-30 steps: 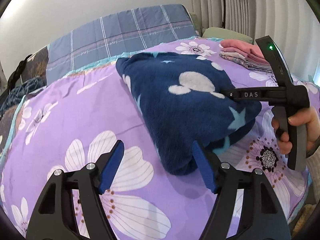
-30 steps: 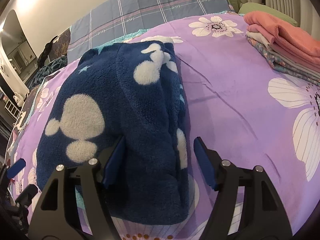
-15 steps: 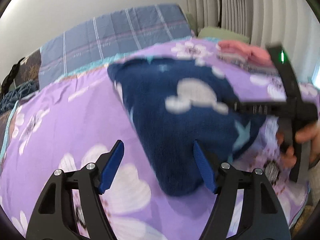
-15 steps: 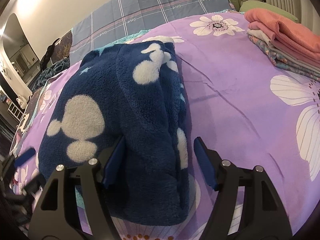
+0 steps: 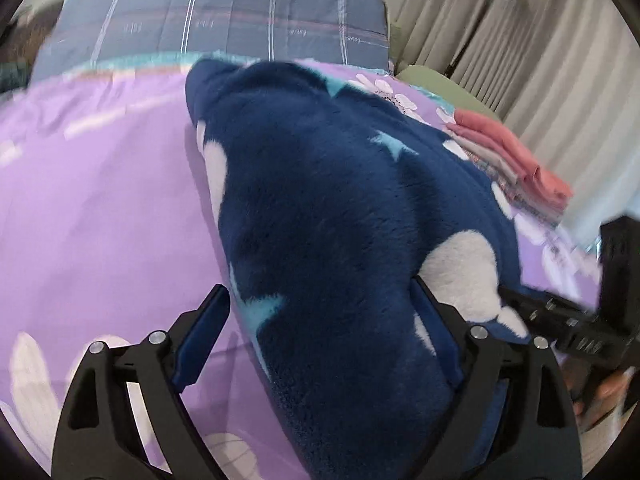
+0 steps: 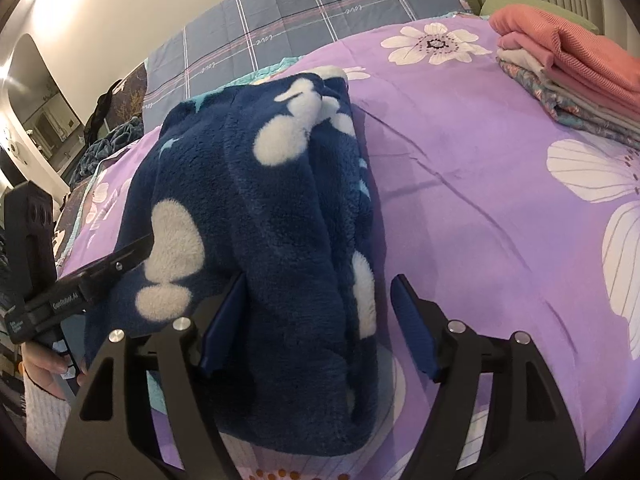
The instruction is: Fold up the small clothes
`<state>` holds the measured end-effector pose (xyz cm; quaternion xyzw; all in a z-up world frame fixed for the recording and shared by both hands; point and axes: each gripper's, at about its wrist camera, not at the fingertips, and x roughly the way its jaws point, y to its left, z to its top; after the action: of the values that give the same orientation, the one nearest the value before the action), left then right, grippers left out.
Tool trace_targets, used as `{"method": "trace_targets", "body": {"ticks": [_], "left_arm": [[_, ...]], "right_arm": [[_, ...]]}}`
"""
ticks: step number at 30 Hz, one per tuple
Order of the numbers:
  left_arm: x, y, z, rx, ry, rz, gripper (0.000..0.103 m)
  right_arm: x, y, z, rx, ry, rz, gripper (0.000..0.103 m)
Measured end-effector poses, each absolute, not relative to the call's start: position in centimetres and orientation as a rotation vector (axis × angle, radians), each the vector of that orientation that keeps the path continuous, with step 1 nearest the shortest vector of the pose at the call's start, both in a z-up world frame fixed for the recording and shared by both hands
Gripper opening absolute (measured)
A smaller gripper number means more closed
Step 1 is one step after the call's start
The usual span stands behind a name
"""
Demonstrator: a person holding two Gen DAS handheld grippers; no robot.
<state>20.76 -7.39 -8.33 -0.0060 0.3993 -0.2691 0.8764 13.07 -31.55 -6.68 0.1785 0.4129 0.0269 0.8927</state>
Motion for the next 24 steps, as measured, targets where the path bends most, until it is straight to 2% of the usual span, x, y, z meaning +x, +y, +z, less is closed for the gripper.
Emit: {"method": "trace_targets", "body": {"ticks": [7,12,16,19,24], "left_arm": [[19.6,-8.6,-7.4,0.116,0.753,-0.487,0.090],[19.7,-8.2,-7.5,0.100,0.765,-0.496,0.090],[19.6,-8.2,-7.3,0.105,0.763,-0.483,0.090],[19.5,-8.2,-7.3,0.100,0.766,-0.476,0.090],[19.5,-8.2,-7.3,0.086,0.766,-0.474,0.090]], "right_arm": [[8.1,-32.6,-4.5,0.468,0.840,0.032,0.073],[5.0,-32.7,-6.2,0.685,0.905,0.117,0.073],[6.0,-31.9,-8.1,0.821,0.967,0.151,0.079],[6.7,-32.6,-9.3,0.972,0.934,0.087,0.089],[7.4,-32.8,-10.0,1.107,0.866,0.029,0.097]]}}
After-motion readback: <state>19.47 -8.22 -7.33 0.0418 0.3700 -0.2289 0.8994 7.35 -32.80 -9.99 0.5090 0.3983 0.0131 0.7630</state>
